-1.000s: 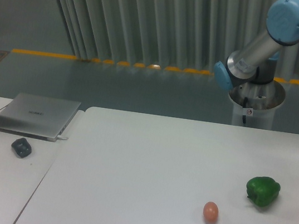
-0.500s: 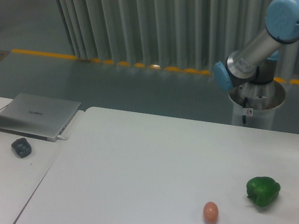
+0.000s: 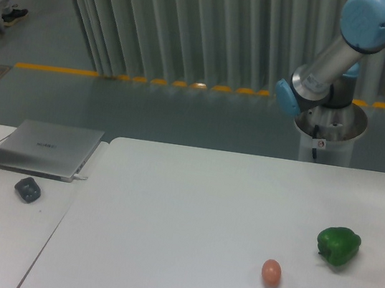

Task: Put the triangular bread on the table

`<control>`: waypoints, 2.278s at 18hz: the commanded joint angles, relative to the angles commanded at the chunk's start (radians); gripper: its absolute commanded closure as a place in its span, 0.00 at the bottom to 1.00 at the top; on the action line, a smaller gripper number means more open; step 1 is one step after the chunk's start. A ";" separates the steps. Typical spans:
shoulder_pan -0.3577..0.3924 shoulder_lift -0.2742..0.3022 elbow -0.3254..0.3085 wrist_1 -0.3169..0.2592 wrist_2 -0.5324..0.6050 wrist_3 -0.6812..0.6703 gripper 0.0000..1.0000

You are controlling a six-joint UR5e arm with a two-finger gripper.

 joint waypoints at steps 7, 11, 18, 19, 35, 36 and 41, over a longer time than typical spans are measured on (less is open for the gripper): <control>-0.006 0.022 0.057 -0.121 -0.047 -0.021 0.83; -0.034 0.046 0.057 -0.134 -0.182 -0.197 0.83; -0.156 0.117 -0.012 -0.131 -0.281 -0.424 0.82; -0.167 0.118 -0.020 -0.126 -0.293 -0.458 0.82; -0.393 0.117 -0.182 0.106 0.031 -0.557 0.73; -0.394 0.114 -0.182 0.112 0.031 -0.566 0.73; -0.416 0.103 -0.185 0.147 0.032 -0.569 0.42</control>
